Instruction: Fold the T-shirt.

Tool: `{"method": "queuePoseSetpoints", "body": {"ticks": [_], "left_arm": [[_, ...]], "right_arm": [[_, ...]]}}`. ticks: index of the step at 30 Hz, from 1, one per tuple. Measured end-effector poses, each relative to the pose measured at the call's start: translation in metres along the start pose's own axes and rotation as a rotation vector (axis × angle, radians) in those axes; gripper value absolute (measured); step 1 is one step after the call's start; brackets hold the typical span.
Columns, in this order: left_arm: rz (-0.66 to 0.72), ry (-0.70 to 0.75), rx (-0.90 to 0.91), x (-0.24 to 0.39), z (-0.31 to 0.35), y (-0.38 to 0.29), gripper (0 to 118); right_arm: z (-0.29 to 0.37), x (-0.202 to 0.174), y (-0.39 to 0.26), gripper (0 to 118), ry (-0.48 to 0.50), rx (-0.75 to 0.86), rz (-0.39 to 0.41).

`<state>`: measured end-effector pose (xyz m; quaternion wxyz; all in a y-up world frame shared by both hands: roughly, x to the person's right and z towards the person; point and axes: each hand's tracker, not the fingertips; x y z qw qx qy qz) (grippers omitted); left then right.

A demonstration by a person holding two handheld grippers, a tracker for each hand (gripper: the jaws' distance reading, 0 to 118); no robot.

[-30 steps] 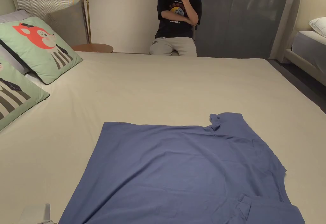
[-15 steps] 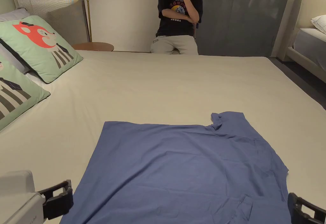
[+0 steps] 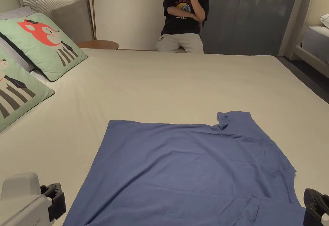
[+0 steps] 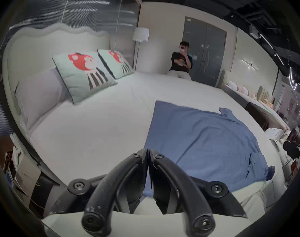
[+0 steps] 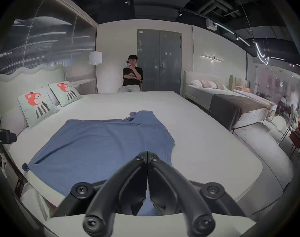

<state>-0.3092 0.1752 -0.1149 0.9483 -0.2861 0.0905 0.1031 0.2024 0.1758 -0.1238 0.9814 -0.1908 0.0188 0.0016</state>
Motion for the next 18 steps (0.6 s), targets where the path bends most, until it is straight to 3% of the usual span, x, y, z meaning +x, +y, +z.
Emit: {"method": "queuePoseSetpoints", "body": {"ticks": [1,3,4,13,14,15,17,18], "left_arm": [[0.007,0.005,-0.033,-0.004,-0.004,-0.003,35],[-0.007,0.018,-0.100,-0.005,-0.011,-0.012,97],[-0.019,0.030,-0.134,-0.007,-0.016,-0.017,111],[-0.075,0.042,-0.287,-0.013,-0.043,-0.057,106],[-0.071,0.034,-0.292,-0.018,-0.050,-0.061,98],[-0.072,0.031,-0.297,-0.018,-0.051,-0.063,78],[-0.079,0.038,-0.311,-0.015,-0.055,-0.067,49],[-0.084,0.033,-0.321,-0.010,-0.050,-0.063,44]], "right_arm": [[0.000,0.001,-0.002,1,-0.002,-0.006,-0.002],[0.001,0.002,-0.004,1,-0.005,-0.022,-0.008],[0.001,0.002,-0.006,1,-0.007,-0.028,-0.011],[0.004,0.009,-0.015,1,-0.023,-0.063,-0.025],[0.004,0.010,-0.016,1,-0.026,-0.067,-0.028],[0.000,0.017,-0.024,1,-0.026,-0.072,-0.030],[0.000,0.018,-0.026,1,-0.035,-0.078,-0.031],[0.000,0.019,-0.027,1,-0.036,-0.083,-0.031]]}}
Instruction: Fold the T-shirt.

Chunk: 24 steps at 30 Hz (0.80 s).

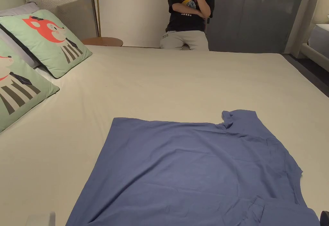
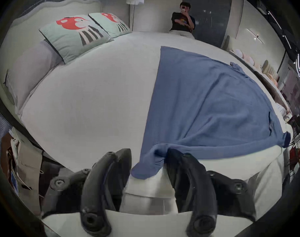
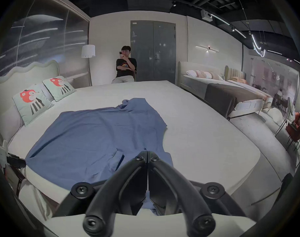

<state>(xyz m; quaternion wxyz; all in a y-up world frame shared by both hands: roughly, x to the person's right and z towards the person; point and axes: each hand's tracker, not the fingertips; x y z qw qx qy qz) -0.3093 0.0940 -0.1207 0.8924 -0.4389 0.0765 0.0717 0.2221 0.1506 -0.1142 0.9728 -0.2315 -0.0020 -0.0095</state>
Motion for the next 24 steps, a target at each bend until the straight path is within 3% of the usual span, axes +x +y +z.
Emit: {"method": "queuePoseSetpoints", "body": {"ticks": [2,4,5,8,9,13,14,16,19,20,22,24], "left_arm": [[-0.031,0.009,0.015,0.007,0.006,-0.001,34],[-0.039,-0.009,0.018,0.002,0.007,0.003,8],[-0.033,-0.031,0.026,0.003,0.010,0.004,7],[-0.071,-0.019,0.060,0.013,0.021,0.008,7],[-0.079,-0.016,0.071,0.015,0.024,0.009,7],[-0.062,-0.040,0.083,0.014,0.028,0.013,7],[-0.047,-0.047,0.081,0.013,0.029,0.014,7],[-0.028,-0.052,0.080,0.012,0.029,0.015,7],[-0.017,-0.052,0.076,0.011,0.030,0.014,7],[-0.014,-0.052,0.074,0.006,0.023,0.015,7],[-0.010,-0.052,0.072,0.003,0.023,0.015,7],[-0.005,-0.052,0.076,0.005,0.025,0.018,7]], "right_arm": [[0.003,-0.001,0.000,1,-0.005,-0.007,-0.002],[0.001,0.001,-0.003,1,-0.015,-0.019,0.000],[-0.005,0.009,-0.011,6,-0.030,-0.031,0.000],[-0.012,0.019,-0.018,95,-0.069,-0.118,0.007],[-0.013,0.020,-0.020,113,-0.075,-0.155,0.001],[-0.021,0.033,-0.040,104,-0.089,-0.253,-0.005],[-0.025,0.035,-0.045,97,-0.100,-0.288,0.000],[-0.028,0.038,-0.053,65,-0.069,-0.317,-0.006],[-0.034,0.041,-0.064,52,-0.018,-0.368,-0.023],[-0.033,0.040,-0.066,42,0.005,-0.360,-0.028],[-0.027,0.032,-0.062,12,0.033,-0.337,-0.029],[-0.021,0.026,-0.052,6,0.021,-0.279,0.005]]}}
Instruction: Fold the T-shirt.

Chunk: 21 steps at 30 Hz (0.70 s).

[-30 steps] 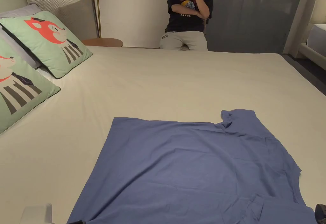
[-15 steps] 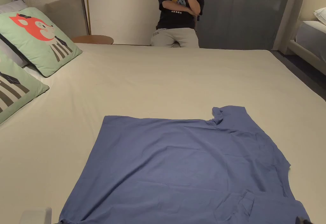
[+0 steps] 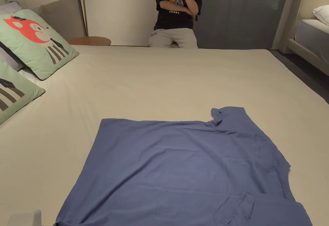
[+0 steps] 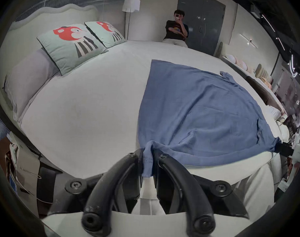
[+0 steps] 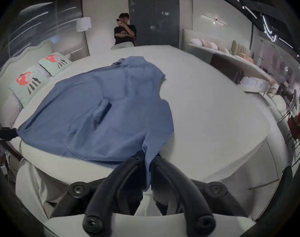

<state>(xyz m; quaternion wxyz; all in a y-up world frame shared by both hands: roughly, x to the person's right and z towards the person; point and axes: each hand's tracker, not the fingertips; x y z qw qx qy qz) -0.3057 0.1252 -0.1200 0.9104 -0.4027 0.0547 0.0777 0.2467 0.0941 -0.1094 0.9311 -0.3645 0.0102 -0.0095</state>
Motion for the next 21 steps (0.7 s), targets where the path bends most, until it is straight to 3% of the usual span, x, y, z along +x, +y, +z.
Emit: {"method": "queuePoseSetpoints", "body": {"ticks": [6,11,21], "left_arm": [[0.051,0.006,0.069,-0.016,0.001,0.034,7],[0.100,-0.011,0.110,-0.013,-0.012,0.089,7],[0.089,0.023,0.012,0.014,-0.104,0.179,7]], "right_arm": [[0.022,0.001,0.048,6,0.025,0.148,-0.067],[-0.002,0.006,0.095,6,0.020,0.198,-0.085],[-0.103,0.009,0.175,6,-0.009,0.099,-0.080]]}}
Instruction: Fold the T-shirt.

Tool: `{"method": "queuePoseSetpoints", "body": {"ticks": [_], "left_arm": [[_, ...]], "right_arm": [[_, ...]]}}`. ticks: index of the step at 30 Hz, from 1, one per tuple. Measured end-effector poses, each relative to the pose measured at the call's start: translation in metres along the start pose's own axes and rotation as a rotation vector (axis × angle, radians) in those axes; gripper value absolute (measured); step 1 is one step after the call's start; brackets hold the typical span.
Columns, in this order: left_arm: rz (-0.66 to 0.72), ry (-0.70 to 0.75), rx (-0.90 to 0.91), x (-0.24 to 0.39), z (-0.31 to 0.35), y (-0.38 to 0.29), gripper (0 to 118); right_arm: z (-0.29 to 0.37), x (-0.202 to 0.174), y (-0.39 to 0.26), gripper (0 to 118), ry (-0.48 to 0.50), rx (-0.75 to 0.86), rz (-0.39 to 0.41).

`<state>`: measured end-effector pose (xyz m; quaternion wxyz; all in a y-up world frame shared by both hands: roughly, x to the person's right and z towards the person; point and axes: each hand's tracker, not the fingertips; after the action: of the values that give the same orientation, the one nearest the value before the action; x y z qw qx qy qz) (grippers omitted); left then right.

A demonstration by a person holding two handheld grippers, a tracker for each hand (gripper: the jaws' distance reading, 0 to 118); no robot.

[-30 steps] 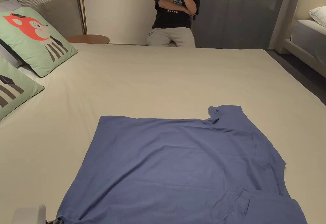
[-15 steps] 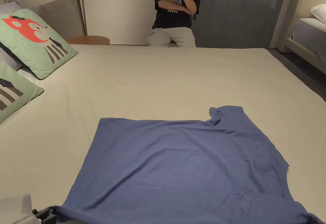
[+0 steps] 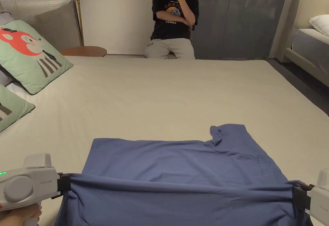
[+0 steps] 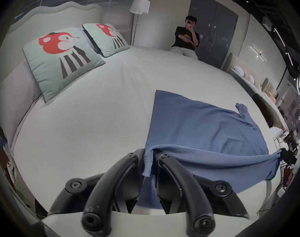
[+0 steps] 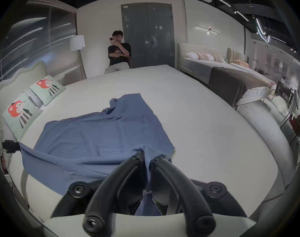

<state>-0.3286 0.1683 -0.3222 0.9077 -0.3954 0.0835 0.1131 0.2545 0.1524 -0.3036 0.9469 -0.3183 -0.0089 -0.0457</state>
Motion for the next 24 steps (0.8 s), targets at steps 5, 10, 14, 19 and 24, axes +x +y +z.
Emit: {"method": "queuePoseSetpoints", "body": {"ticks": [5,10,14,19,24], "left_arm": [[-0.022,0.032,-0.073,0.014,-0.039,0.009,7],[-0.021,0.043,-0.107,0.017,-0.063,0.011,7],[-0.013,0.048,-0.126,0.008,-0.083,0.012,7],[-0.019,0.055,-0.132,0.008,-0.089,0.009,7],[-0.016,0.063,-0.126,0.015,-0.087,0.010,69]], "right_arm": [[-0.040,0.000,0.007,6,-0.032,-0.072,0.004],[-0.072,-0.001,0.008,6,-0.053,-0.126,0.028],[-0.092,0.002,0.005,6,-0.063,-0.155,0.033],[-0.090,-0.002,0.005,6,-0.076,-0.169,0.025],[-0.090,-0.002,0.003,49,-0.108,-0.155,0.037]]}}
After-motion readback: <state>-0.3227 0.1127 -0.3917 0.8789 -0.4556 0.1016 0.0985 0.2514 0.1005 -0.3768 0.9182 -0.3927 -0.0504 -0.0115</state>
